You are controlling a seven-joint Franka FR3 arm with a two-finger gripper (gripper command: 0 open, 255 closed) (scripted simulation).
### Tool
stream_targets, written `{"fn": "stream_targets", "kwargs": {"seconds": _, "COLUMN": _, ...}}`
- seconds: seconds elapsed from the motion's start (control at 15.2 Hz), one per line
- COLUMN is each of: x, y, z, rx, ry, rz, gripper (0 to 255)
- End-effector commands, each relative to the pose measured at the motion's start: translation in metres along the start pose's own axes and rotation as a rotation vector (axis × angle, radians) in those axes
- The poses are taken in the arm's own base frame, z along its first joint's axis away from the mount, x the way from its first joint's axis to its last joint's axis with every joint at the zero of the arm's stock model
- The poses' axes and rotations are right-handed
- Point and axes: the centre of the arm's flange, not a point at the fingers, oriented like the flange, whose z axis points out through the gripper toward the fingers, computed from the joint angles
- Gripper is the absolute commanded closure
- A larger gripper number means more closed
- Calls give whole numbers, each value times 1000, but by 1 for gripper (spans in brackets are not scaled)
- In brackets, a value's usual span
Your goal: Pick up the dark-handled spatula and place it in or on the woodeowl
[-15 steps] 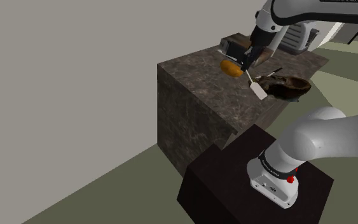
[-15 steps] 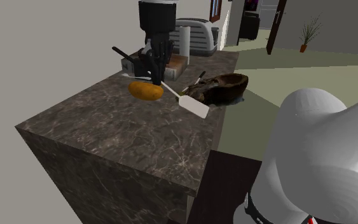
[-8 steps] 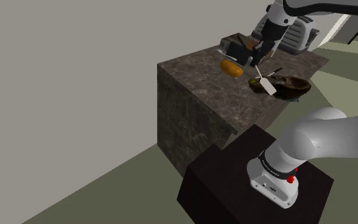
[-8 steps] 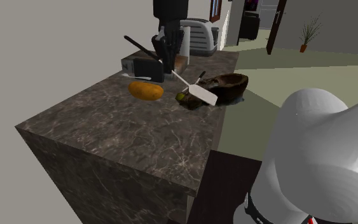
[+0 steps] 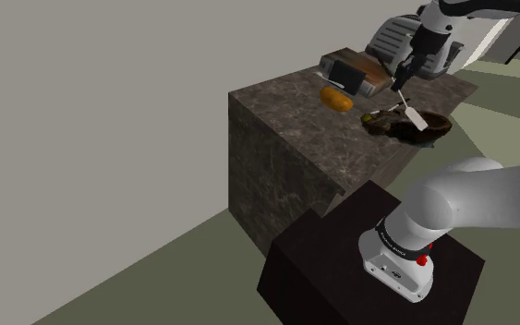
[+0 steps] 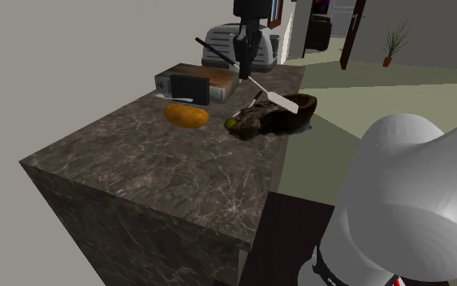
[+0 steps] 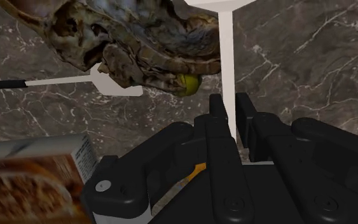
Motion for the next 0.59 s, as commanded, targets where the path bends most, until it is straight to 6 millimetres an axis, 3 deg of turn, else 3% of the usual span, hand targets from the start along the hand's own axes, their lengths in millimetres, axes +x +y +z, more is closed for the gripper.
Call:
{"fn": "stream_targets", "kwargs": {"seconds": 0.0, "x": -10, "y": 24, "z": -3, "rx": 0, "ry": 0, "rz": -1, "gripper": 255}}
{"fn": "stream_targets", "kwargs": {"seconds": 0.4, "x": -36, "y": 99, "z": -9, "rx": 0, "ry": 0, "rz": -1, "gripper": 255}}
{"fn": "stream_targets", "kwargs": {"seconds": 0.53, "x": -36, "y": 99, "z": 1, "rx": 0, "ry": 0, "rz": -1, "gripper": 255}}
